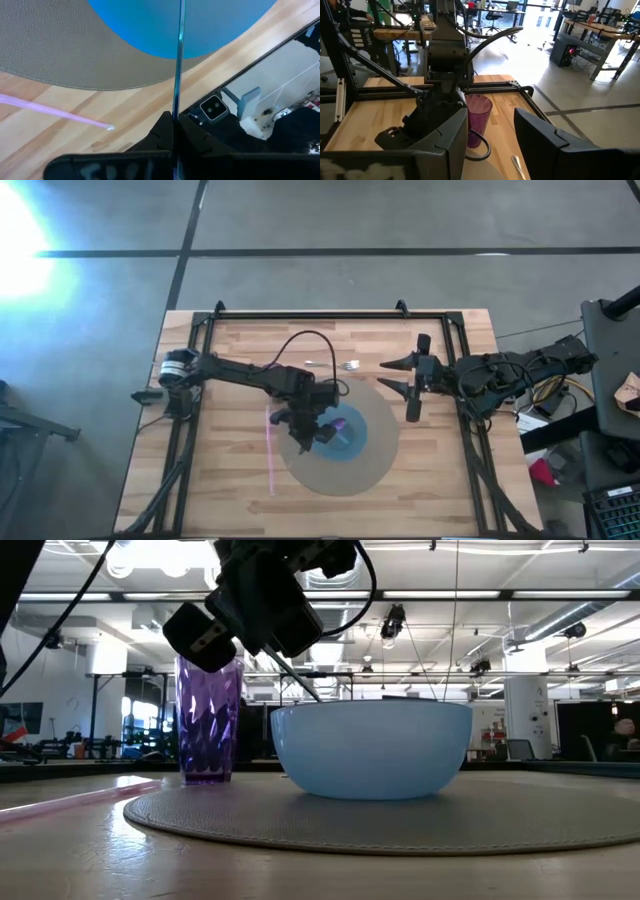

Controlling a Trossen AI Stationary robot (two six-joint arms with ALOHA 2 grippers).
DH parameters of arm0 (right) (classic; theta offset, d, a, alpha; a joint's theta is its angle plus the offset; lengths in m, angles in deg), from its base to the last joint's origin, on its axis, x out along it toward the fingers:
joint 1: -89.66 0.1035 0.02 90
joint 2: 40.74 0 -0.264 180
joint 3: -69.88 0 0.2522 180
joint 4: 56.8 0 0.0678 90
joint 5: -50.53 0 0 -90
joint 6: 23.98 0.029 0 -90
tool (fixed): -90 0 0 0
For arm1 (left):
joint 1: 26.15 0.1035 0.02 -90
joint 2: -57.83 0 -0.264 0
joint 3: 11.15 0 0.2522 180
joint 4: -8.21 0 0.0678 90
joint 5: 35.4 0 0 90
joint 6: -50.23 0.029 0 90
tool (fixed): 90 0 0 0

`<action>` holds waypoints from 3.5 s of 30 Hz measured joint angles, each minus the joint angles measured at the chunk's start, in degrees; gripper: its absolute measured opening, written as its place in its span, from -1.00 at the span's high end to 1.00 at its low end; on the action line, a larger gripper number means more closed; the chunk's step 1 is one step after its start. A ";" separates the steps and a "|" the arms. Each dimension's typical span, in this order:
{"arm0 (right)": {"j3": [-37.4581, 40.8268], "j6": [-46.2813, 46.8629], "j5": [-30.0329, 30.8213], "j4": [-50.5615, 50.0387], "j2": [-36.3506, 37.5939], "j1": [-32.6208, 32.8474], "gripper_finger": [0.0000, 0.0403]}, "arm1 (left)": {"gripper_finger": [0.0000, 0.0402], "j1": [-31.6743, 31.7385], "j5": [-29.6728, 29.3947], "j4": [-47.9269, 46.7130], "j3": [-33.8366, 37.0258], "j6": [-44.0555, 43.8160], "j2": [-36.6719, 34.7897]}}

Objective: Pick & Place Utensil
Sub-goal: Put the purple spoon into the bowl

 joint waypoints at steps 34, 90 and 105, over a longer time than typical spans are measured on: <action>0.00 3.22 -0.02 -5.85 6.12 0.02 0.21 | 0.93 -0.07 -0.04 2.31 2.62 0.77 0.21; 0.00 5.57 -0.04 -6.13 6.10 0.02 0.28 | 0.43 1.16 5.21 1.36 -6.61 13.44 -0.81; -0.02 12.84 -0.07 -10.72 6.14 0.03 0.23 | 0.45 1.40 -5.58 0.82 -6.67 22.52 -12.02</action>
